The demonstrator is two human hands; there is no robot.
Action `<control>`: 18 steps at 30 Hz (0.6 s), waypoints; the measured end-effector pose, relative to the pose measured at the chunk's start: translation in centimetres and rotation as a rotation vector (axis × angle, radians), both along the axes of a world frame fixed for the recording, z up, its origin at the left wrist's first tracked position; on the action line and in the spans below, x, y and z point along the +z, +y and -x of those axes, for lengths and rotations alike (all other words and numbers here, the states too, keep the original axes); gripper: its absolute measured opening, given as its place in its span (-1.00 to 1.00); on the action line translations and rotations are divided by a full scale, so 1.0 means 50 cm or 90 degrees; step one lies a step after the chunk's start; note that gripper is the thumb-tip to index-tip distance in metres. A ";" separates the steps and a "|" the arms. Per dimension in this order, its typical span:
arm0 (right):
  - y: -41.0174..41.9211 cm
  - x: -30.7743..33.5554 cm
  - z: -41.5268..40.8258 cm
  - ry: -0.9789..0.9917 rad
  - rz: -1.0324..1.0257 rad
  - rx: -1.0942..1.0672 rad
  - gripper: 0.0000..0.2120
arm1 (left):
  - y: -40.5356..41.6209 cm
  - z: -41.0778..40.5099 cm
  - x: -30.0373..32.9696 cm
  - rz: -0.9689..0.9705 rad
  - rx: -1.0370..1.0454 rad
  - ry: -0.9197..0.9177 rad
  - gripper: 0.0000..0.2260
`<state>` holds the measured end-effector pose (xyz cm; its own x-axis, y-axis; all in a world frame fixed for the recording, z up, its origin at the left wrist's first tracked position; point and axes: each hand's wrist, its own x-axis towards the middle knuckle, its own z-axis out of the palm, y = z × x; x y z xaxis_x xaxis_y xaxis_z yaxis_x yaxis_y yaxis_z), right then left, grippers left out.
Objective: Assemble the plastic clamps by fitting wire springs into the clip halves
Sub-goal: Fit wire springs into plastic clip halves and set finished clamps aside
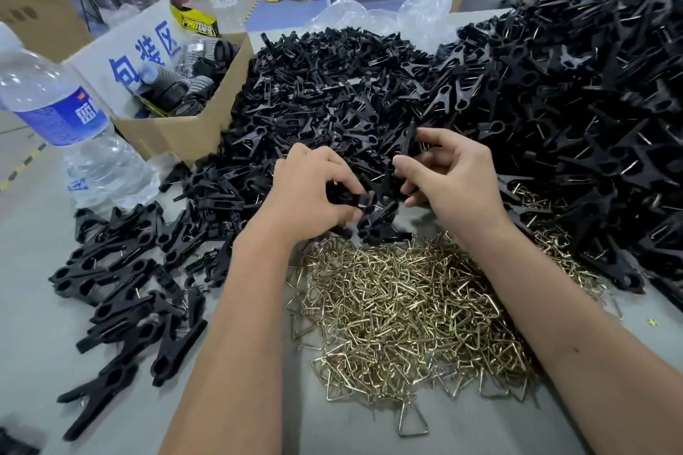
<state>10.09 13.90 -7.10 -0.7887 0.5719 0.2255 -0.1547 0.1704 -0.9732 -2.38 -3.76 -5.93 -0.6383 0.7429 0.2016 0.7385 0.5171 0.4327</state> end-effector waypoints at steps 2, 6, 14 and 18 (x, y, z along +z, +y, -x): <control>0.000 -0.003 -0.004 0.011 -0.003 0.005 -0.49 | 0.005 0.000 -0.007 -0.089 -0.001 -0.002 -0.85; 0.000 0.001 -0.010 0.043 0.012 0.008 -0.81 | 0.009 0.003 -0.010 -0.323 0.043 -0.116 -0.88; -0.009 0.003 -0.015 0.055 0.025 0.059 -0.83 | 0.025 -0.009 -0.001 -0.587 0.059 -0.367 -0.77; -0.006 0.007 -0.021 0.054 -0.095 -0.041 -0.88 | 0.018 -0.009 0.005 -0.664 0.071 -0.456 -0.80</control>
